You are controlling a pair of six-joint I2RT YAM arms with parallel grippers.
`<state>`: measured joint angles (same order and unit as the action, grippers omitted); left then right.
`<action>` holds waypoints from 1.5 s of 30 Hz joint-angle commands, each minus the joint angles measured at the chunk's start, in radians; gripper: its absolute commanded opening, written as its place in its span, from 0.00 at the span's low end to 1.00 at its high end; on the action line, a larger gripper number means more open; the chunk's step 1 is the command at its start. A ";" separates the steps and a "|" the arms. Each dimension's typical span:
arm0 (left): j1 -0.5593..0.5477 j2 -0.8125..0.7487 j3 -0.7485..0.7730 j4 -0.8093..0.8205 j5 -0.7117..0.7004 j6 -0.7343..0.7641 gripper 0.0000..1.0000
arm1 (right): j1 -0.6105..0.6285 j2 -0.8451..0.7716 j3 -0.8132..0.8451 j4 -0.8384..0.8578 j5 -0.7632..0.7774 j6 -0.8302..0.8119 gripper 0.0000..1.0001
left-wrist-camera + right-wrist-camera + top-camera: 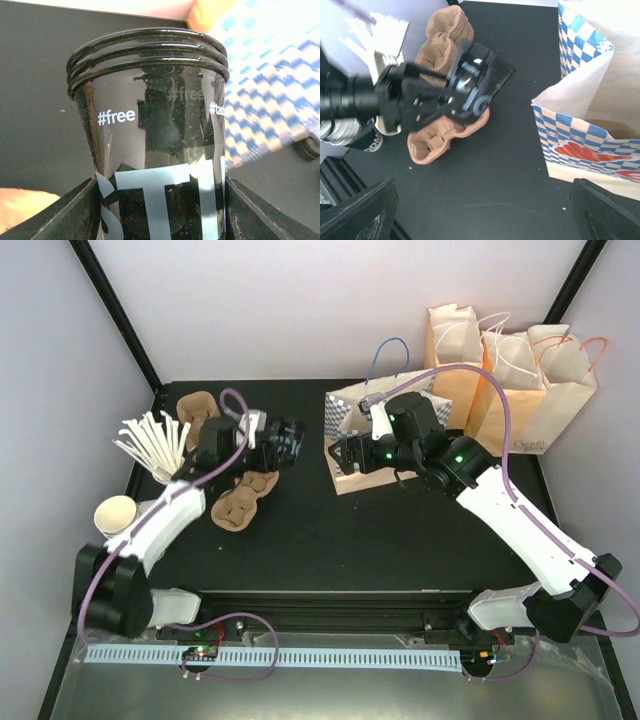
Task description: Pack the takeout coffee
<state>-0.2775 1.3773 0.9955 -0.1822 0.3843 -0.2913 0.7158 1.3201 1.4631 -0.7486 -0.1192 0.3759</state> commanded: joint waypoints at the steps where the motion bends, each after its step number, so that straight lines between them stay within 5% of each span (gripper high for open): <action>1: -0.029 -0.228 -0.260 0.348 0.147 -0.032 0.49 | -0.022 0.018 0.060 -0.030 -0.063 0.035 0.95; 7: -0.156 -0.463 -0.521 0.709 0.242 0.091 0.50 | -0.090 0.062 0.098 -0.108 -0.085 0.166 0.83; 17: -0.286 -0.533 -0.636 0.823 0.199 0.278 0.50 | -0.107 0.089 0.113 -0.216 -0.136 0.184 0.67; 26: -0.338 -0.506 -0.637 0.834 0.184 0.336 0.49 | -0.107 0.083 0.027 -0.180 -0.396 0.166 0.60; 31: -0.358 -0.495 -0.635 0.830 0.179 0.362 0.49 | -0.108 0.107 0.002 -0.191 -0.445 0.146 0.46; 36: -0.368 -0.483 -0.631 0.807 0.176 0.391 0.49 | -0.107 0.105 -0.006 -0.191 -0.456 0.139 0.20; 41: -0.383 -0.483 -0.621 0.723 0.133 0.455 0.49 | -0.109 0.104 0.017 -0.250 -0.390 0.101 0.15; 45: -0.392 -0.474 -0.621 0.695 0.113 0.460 0.51 | -0.137 0.091 0.016 -0.273 -0.366 0.082 0.01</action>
<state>-0.6590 0.8925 0.3511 0.5514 0.5312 0.1059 0.6109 1.4212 1.4567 -0.9867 -0.5220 0.4706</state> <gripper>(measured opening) 0.617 0.058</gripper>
